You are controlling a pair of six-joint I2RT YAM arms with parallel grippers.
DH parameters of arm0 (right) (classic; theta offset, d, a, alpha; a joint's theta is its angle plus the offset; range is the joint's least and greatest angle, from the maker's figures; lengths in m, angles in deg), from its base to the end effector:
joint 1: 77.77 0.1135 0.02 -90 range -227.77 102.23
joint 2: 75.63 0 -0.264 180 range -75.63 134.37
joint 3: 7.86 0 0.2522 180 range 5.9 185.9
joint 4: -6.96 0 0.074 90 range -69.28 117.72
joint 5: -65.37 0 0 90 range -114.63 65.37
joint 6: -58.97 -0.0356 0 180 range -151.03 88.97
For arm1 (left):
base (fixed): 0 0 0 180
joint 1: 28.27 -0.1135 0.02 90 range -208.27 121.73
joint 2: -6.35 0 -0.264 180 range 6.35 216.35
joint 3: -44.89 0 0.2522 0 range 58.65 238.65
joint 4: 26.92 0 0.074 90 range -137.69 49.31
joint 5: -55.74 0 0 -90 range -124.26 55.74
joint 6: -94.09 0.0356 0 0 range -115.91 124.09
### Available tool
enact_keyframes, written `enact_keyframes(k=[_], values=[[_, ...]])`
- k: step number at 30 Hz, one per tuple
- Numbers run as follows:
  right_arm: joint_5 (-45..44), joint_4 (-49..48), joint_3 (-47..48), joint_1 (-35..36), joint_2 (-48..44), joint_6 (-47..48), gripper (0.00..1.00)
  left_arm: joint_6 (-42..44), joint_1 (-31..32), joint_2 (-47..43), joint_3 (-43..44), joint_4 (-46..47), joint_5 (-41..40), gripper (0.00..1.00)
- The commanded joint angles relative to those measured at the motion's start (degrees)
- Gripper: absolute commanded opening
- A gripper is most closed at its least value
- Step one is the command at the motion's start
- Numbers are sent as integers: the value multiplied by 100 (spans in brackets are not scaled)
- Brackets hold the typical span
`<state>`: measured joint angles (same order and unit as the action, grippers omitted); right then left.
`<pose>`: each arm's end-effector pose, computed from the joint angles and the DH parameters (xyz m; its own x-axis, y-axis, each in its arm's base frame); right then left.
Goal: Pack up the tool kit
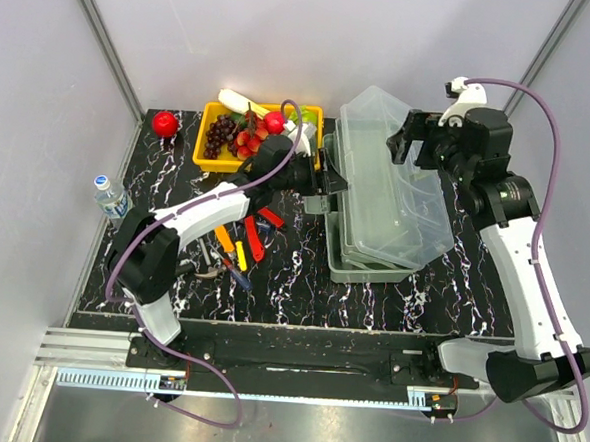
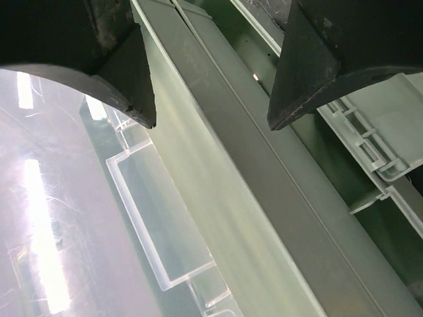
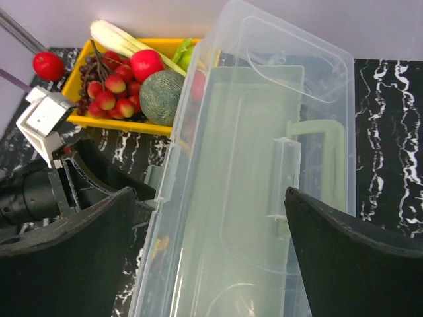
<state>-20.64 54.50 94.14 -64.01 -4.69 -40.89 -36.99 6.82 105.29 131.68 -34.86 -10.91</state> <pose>0.2469 0.0630 0.4621 -0.3232 0.0967 -0.9414 -0.2504 0.9506 0.1837 0.3255 -0.2460 0.2846 -0.7588 -0.2042 -0.6185 0.4427 0.5347 -0.7198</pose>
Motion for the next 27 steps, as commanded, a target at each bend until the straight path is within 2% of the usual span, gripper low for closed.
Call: enact_keyframes(k=[1,9,13,18,27], values=[[-829,471,412,355,192,652,99,153,173,82,509,455,310,74],[-1910,569,518,1005,289,1206,99,372,305,328,1010,112,301,78],[-1736,419,360,1102,158,1461,100,373,314,530,1283,-28,354,80],[-1498,287,132,1287,-80,1935,99,399,323,592,1301,-73,267,90],[-1778,226,-149,1673,-177,2428,99,452,332,671,1292,-231,90,97]])
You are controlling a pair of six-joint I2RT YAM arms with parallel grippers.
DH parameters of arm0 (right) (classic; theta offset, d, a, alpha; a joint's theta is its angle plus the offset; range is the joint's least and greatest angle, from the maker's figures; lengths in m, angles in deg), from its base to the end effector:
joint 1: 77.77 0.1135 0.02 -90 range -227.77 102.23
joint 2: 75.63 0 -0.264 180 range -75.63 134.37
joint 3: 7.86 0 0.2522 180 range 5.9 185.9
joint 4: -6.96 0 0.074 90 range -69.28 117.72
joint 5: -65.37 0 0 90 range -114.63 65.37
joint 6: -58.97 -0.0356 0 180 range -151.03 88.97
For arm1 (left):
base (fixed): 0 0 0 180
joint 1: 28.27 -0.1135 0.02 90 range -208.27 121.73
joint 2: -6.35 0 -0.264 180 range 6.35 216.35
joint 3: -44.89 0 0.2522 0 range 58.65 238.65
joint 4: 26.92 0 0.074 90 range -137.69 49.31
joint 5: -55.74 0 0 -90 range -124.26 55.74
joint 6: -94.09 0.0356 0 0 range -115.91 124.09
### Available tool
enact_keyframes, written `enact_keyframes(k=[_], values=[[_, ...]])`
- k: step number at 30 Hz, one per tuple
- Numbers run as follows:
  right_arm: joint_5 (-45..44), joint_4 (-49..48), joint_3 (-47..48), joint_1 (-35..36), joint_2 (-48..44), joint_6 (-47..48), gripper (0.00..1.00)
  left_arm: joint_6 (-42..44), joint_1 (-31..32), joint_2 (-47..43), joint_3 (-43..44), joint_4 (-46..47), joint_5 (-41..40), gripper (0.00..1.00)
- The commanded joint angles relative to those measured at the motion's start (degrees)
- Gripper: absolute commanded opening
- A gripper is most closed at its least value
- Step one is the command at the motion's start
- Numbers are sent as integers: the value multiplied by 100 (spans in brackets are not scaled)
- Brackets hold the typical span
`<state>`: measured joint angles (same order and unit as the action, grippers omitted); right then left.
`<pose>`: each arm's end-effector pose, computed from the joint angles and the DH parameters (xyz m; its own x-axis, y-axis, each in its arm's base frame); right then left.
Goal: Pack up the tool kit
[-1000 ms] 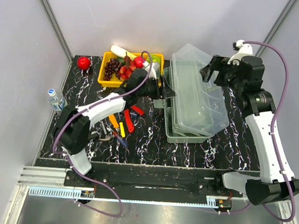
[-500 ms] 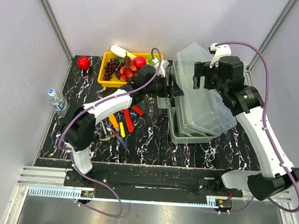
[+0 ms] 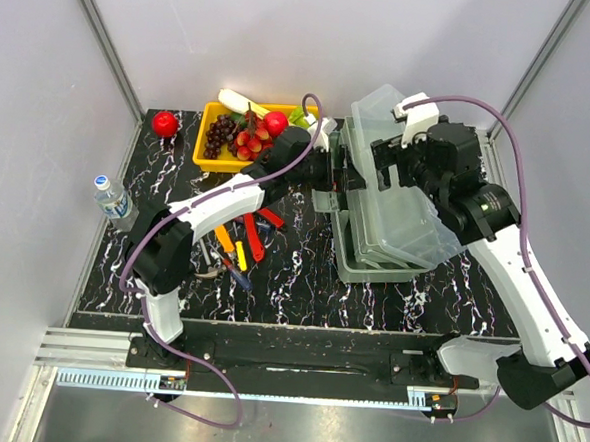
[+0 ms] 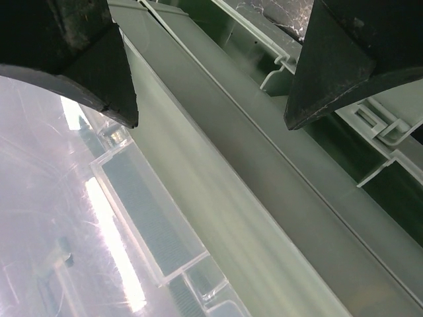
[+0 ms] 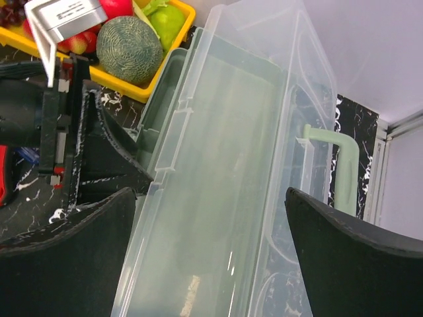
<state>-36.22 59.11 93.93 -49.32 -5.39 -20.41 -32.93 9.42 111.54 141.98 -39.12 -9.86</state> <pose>0.2211 0.1117 0.4556 -0.2485 -0.3400 -0.9070 -0.3532 0.9037 -0.2420 0.3381 -0.2798 0.2958 -0.7390 -0.1219 -0.6625 0.5240 0.5140 -0.6791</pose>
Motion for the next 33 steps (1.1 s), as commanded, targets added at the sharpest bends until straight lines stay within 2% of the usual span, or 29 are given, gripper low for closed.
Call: enact_keyframes(k=[1,13,17,24,29,33], values=[[-264,-227,-145,266,-98,415,99,37,72,55,263,204,-6,98],[-1221,-210,-304,1110,157,688,100,-16,72,-24,201,423,47,99],[-1521,62,-269,1295,201,539,99,10,63,-77,166,617,152,99],[-1670,1292,-5,1391,359,-41,99,-121,-7,28,131,977,486,99],[-1679,1548,-49,1462,271,-217,99,-192,-60,90,122,1030,504,99],[-2109,1610,-93,1620,403,-270,99,-236,-60,169,113,1065,522,99]])
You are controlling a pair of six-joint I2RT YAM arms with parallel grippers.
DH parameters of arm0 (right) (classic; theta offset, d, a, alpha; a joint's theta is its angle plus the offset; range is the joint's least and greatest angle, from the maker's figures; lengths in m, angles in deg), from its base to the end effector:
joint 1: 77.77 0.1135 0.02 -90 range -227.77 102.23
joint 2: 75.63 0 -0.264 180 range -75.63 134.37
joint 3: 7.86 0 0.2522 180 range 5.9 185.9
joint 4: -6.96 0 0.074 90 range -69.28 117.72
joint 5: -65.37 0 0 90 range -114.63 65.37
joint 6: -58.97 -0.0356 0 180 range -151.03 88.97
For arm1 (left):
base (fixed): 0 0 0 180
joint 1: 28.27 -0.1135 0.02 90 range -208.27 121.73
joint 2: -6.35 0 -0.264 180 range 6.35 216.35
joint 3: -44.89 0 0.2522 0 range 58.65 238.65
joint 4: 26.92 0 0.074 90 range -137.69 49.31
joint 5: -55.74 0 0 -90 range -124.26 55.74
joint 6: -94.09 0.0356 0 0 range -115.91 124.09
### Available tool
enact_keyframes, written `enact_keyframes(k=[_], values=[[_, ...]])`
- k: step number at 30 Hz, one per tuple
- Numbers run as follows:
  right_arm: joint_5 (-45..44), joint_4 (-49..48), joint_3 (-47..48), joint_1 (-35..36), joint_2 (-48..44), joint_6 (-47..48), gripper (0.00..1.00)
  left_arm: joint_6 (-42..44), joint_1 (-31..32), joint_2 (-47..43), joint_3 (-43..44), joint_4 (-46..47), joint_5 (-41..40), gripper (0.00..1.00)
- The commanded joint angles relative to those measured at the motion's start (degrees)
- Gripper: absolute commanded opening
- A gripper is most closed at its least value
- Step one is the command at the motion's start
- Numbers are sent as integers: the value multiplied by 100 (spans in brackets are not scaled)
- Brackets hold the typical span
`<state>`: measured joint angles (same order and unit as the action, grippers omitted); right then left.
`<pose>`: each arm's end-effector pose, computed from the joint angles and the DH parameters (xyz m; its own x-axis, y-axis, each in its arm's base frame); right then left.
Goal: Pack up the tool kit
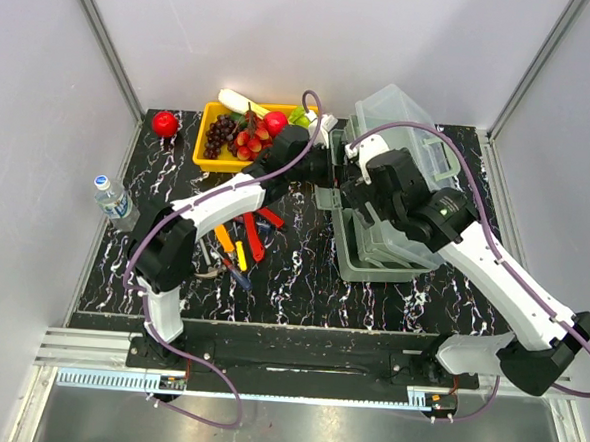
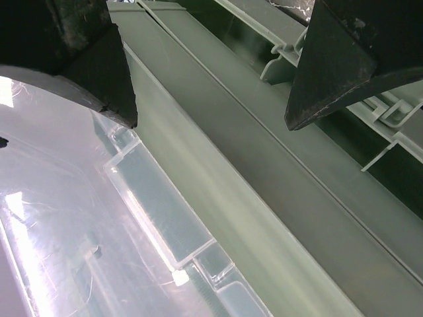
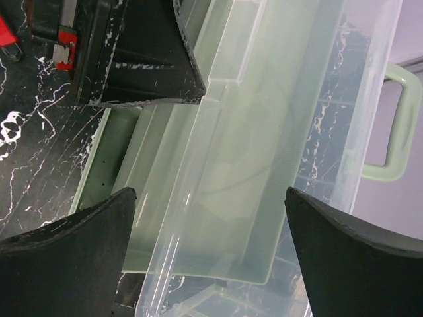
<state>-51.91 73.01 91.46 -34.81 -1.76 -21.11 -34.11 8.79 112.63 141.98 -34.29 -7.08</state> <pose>0.1974 0.1616 0.4067 -0.4087 -0.5898 -0.6965 -0.4278 0.7979 -0.4246 0.3447 -0.2807 0.2965 -0.7263 -0.1408 -0.6727 0.5552 0.4567 -0.6951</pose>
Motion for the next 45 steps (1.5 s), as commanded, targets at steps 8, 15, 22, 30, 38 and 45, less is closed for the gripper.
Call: enact_keyframes(k=[8,15,22,30,38,45], values=[[-1901,-219,-127,538,251,-43,99,-179,-6,367,52,653,297,99],[-2377,-606,-470,643,286,186,99,-320,-23,570,-141,898,367,99],[-2518,-1036,-777,837,356,537,99,-259,-32,411,-256,1153,253,99],[-3133,-1467,-971,872,690,889,100,-399,-67,429,-370,1232,323,99],[-4214,-2582,-1384,872,673,1759,99,-426,-111,472,-370,1137,315,99],[-4601,-4129,-1603,863,182,2796,99,-513,-181,560,-528,864,174,99]])
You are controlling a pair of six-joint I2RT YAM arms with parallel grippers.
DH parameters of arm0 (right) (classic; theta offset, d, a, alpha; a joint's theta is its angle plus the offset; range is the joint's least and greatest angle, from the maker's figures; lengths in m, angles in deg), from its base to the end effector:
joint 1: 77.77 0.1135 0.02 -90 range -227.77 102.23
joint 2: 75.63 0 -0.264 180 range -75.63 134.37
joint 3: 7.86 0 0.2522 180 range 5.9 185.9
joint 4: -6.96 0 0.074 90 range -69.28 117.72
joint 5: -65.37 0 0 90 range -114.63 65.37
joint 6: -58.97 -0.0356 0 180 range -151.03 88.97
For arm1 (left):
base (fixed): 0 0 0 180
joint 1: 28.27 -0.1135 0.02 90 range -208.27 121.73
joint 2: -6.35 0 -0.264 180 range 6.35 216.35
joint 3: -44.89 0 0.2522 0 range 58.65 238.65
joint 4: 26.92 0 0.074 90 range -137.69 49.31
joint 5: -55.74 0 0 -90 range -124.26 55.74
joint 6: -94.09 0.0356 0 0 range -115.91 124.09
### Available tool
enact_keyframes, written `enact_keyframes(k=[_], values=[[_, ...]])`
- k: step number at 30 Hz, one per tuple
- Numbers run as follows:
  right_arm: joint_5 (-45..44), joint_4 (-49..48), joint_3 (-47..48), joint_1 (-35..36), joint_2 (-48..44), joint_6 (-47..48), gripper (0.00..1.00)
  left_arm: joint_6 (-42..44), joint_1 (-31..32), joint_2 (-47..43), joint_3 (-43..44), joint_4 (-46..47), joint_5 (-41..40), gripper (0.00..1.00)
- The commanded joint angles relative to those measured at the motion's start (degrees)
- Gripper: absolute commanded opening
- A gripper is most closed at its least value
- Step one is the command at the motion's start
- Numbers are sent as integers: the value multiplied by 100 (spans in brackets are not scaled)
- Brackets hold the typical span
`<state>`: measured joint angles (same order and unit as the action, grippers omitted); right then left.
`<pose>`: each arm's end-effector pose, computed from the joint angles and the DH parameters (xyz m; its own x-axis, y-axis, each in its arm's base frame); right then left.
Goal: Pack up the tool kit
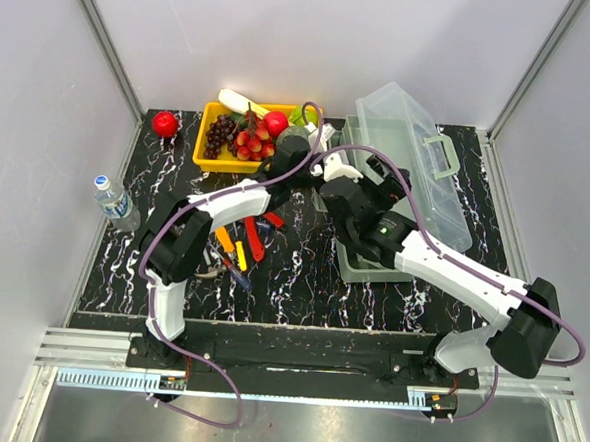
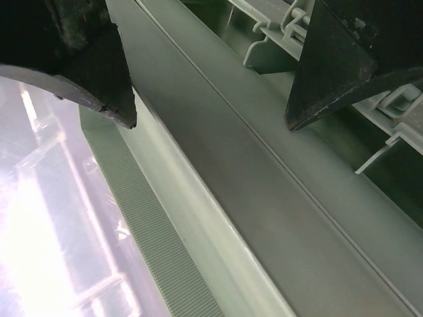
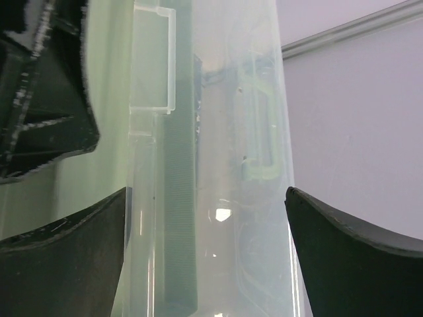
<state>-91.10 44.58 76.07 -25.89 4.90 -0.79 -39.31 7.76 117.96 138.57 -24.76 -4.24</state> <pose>0.2117 0.2169 0.3393 -0.3774 -0.8067 -0.4547 -0.0419 0.5054 -0.8619 0.3600 -0.2838 0.2528 -0.7772 -0.1704 -0.6058 0.5019 0.4128 -0.7600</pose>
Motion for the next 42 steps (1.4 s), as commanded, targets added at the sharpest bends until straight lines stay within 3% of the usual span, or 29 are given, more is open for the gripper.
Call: enact_keyframes(k=[1,10,16,22,28,33,39,42], values=[[-682,-1452,-82,-37,-555,825,99,7,-96,19,-222,-107,-110,99],[-524,-1595,-91,-608,-942,773,91,-99,-193,-43,-583,42,-163,99],[-68,-1148,-153,-1135,-1241,63,88,-256,-263,-96,-811,411,-75,99],[539,-523,-258,-1320,-1479,-975,86,-617,-430,-271,-1154,1455,214,99],[864,-268,-478,-1444,-1628,-1730,86,-1390,-553,-193,-1154,3091,1102,99],[891,-136,-557,-1479,-1672,-2153,85,-1216,-562,-149,-1180,2558,787,99],[934,-127,-627,-1619,-1760,-2347,85,-628,-510,27,-927,1153,260,99],[1014,-92,-654,-1724,-1804,-2452,85,-416,-457,150,-689,370,4,92]])
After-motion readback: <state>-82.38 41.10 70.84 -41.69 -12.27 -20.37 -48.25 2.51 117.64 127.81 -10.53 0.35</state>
